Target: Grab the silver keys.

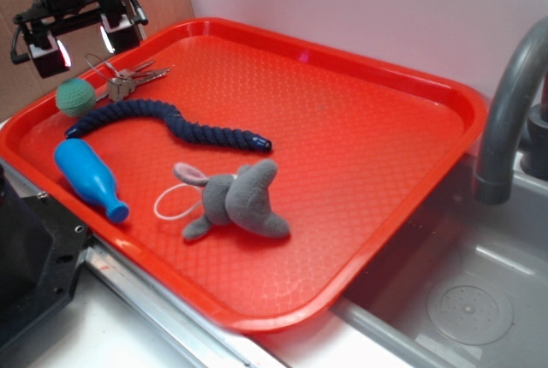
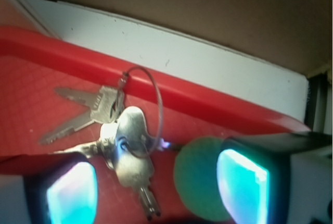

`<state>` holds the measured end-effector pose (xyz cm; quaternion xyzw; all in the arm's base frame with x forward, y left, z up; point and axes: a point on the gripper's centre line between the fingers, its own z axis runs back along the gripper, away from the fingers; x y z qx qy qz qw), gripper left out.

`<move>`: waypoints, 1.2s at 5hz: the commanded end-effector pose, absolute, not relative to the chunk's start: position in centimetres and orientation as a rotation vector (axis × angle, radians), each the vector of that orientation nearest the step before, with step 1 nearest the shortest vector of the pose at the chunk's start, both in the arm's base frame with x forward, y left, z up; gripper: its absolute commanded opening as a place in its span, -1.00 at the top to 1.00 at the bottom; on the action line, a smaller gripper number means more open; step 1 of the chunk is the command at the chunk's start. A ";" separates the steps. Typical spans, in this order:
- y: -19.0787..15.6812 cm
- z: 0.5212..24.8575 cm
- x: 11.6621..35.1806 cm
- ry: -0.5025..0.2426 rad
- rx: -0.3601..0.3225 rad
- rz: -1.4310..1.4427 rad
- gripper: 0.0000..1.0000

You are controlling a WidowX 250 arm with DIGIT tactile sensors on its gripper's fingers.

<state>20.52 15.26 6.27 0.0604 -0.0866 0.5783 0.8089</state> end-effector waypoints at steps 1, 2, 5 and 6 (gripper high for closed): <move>16.6 6.5 20.4 -0.211 0.192 1.216 -1.00; 16.7 6.2 21.0 -0.226 0.211 1.194 -1.00; 17.8 5.2 22.3 -0.272 0.290 1.119 -1.00; 17.7 4.8 22.5 -0.266 0.300 1.103 -1.00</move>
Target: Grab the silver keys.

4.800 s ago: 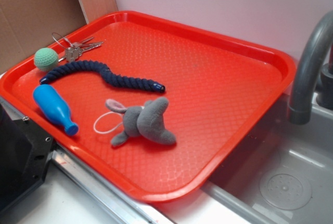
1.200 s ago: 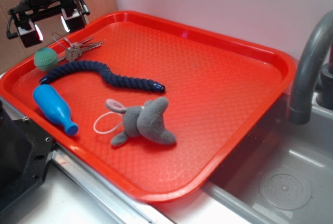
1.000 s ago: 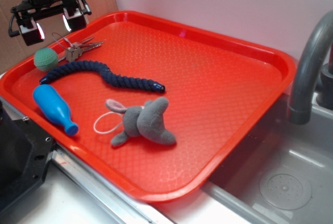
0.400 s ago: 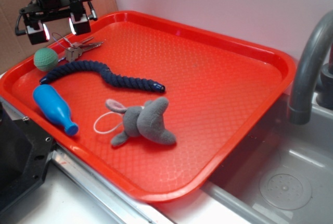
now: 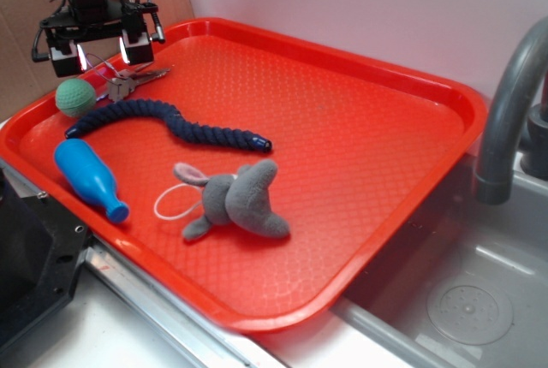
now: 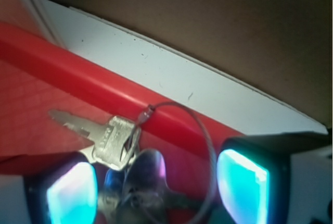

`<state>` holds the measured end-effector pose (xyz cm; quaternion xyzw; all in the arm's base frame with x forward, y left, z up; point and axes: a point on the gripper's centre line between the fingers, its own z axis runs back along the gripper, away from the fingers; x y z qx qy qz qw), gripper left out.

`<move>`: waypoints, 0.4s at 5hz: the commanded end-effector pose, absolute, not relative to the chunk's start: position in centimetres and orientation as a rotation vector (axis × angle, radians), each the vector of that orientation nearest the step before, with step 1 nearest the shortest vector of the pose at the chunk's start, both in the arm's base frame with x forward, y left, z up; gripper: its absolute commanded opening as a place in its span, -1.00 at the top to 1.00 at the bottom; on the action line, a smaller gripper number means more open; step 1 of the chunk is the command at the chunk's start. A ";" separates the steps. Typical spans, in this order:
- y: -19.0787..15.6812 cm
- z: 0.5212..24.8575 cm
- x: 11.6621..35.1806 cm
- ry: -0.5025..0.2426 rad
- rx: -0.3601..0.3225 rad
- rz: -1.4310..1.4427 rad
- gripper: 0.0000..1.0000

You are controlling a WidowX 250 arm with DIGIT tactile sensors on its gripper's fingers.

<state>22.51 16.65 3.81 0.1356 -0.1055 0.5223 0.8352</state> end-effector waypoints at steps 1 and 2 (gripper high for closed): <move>17.4 4.3 23.0 -0.261 0.313 1.076 -0.93; 17.2 3.9 23.1 -0.256 0.324 1.081 1.00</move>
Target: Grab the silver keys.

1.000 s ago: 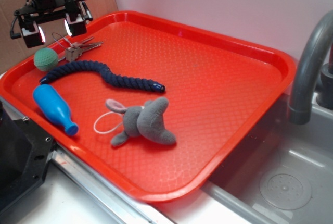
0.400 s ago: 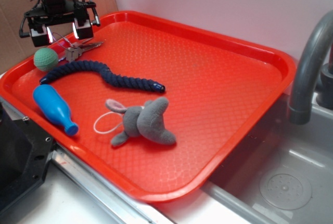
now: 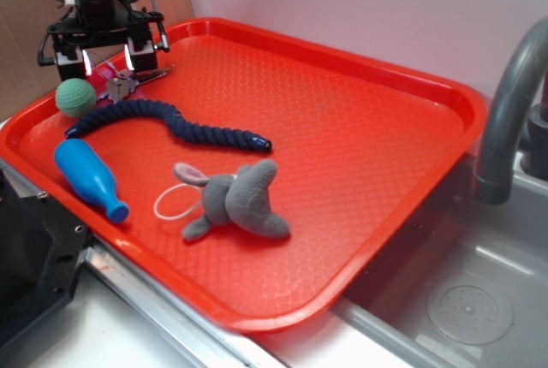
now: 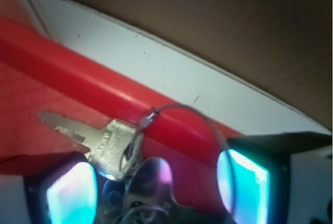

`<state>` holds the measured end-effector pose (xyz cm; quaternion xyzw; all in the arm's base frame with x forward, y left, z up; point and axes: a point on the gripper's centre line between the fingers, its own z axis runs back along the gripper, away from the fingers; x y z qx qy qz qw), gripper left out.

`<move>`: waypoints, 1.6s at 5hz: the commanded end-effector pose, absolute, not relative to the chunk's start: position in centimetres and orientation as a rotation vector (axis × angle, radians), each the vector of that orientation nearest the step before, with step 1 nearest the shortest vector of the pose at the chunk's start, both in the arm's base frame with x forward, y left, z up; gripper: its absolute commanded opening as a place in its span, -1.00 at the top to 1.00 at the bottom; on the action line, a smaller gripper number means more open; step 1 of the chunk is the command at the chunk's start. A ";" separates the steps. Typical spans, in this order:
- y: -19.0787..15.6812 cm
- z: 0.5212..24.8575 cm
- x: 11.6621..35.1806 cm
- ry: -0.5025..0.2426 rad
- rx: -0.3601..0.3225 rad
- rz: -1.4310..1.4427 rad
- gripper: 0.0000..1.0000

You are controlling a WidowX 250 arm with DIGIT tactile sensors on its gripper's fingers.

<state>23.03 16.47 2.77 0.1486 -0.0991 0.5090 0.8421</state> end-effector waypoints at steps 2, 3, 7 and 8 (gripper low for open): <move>17.0 3.8 22.9 -0.244 0.326 1.086 1.00; 16.9 3.9 22.9 -0.240 0.324 1.085 1.00; 14.5 7.4 22.5 -0.191 0.178 1.018 1.00; 9.9 12.4 24.3 -0.231 0.099 0.870 1.00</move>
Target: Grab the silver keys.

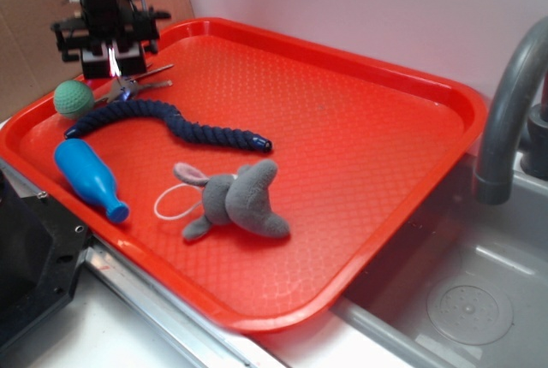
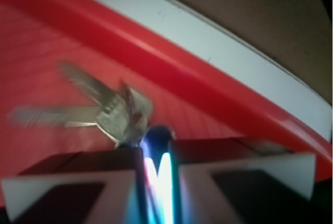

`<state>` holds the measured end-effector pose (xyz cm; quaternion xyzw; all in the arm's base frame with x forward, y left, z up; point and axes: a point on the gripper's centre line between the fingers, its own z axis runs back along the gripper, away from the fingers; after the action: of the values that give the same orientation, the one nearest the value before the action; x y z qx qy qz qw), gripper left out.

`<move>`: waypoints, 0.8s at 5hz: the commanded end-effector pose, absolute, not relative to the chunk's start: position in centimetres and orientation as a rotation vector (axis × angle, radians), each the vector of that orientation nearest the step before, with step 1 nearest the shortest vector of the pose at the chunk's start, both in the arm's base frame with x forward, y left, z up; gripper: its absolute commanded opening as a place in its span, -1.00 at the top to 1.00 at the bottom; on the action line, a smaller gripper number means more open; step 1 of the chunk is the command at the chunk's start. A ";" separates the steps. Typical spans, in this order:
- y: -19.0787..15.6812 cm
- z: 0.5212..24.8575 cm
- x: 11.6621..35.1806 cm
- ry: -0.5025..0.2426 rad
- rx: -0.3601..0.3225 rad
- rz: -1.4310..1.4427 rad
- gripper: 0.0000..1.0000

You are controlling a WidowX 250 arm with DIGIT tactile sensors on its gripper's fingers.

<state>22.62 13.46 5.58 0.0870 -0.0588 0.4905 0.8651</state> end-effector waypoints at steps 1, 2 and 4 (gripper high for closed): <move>5.5 17.5 25.7 -0.199 0.077 0.712 1.00; 3.4 22.5 26.0 -0.188 0.043 0.602 1.00; 0.3 23.6 24.1 -0.255 0.046 0.425 1.00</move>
<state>25.76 -0.95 21.95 0.0266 -0.0985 0.2132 0.9717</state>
